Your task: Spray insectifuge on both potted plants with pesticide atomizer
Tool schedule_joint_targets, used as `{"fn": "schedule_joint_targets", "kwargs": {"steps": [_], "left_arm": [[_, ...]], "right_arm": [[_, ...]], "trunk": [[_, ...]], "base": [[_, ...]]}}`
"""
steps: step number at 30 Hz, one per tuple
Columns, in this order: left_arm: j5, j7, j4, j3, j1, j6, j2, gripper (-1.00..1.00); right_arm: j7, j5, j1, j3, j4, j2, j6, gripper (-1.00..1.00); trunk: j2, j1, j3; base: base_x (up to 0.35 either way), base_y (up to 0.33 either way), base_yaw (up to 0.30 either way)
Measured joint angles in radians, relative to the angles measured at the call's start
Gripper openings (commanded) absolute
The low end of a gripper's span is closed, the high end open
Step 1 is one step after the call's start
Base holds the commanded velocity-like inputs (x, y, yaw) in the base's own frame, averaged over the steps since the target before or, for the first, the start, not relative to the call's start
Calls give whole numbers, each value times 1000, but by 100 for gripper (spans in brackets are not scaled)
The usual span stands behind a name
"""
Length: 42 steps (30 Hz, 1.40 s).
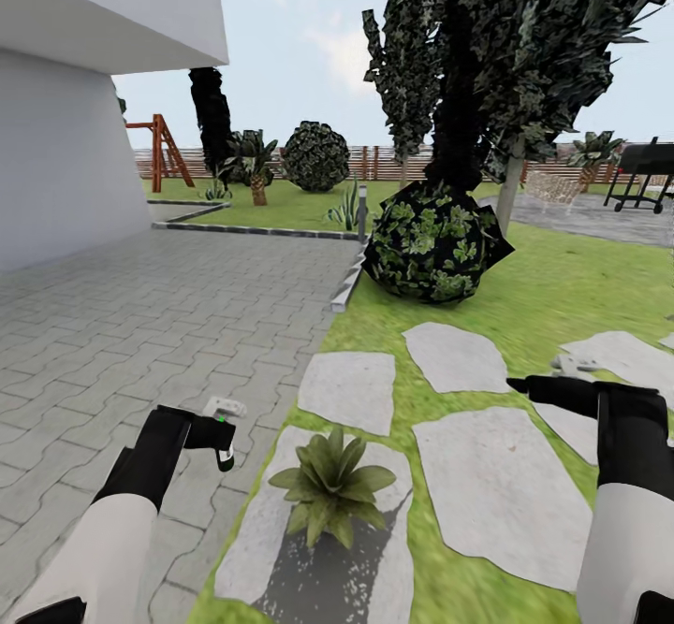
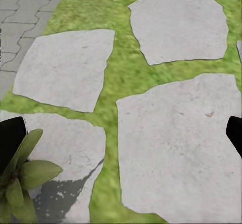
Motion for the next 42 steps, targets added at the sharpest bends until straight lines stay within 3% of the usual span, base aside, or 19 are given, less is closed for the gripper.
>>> {"fn": "schedule_joint_targets", "kwargs": {"steps": [8, 13, 14, 17, 21, 26, 27, 31, 42], "left_arm": [[2, -3, 7, -3, 0, 0, -1, -100], [1, -3, 74, 0, -1, 12, 1, -100], [0, -3, 81, -3, -3, 41, 1, -100], [-1, -3, 96, -17, -6, 249, 1, -100], [6, -4, 152, -28, -36, 334, 3, -100], [9, -3, 435, -32, -183, 343, 3, -100], [6, -3, 459, -32, -197, 343, 2, -100], [4, -2, 496, -31, -220, 342, 1, -100], [2, -3, 500, -32, -214, 340, 1, -100]], "right_arm": [[0, 0, 0, -1, -3, -1, 4, 100], [0, 1, 0, 0, -2, 0, 4, 100], [-1, 1, 0, 0, -2, 0, 4, 100], [-1, -1, 0, 1, -1, 0, 3, 100], [0, -2, 0, 3, 0, 0, 3, 100], [0, -3, 0, 2, 0, 0, 3, 100], [0, -3, 0, 2, 0, 0, 3, 100], [0, -1, 0, 3, 0, 0, 2, 100], [0, 0, 0, 3, 0, 0, 3, 100]], "trunk": [[0, 0, 1], [0, 0, 5], [0, 0, 5], [0, 0, 6], [0, 0, 7], [0, 0, 7], [0, 0, 7], [0, 0, 7], [0, 0, 7]], "base": [[82, 66, -87], [1, 1, -229], [0, 0, -153], [0, 0, -60], [0, 0, -9], [0, 0, -1], [0, 0, 0], [0, 0, 0], [105, 168, -103]]}}
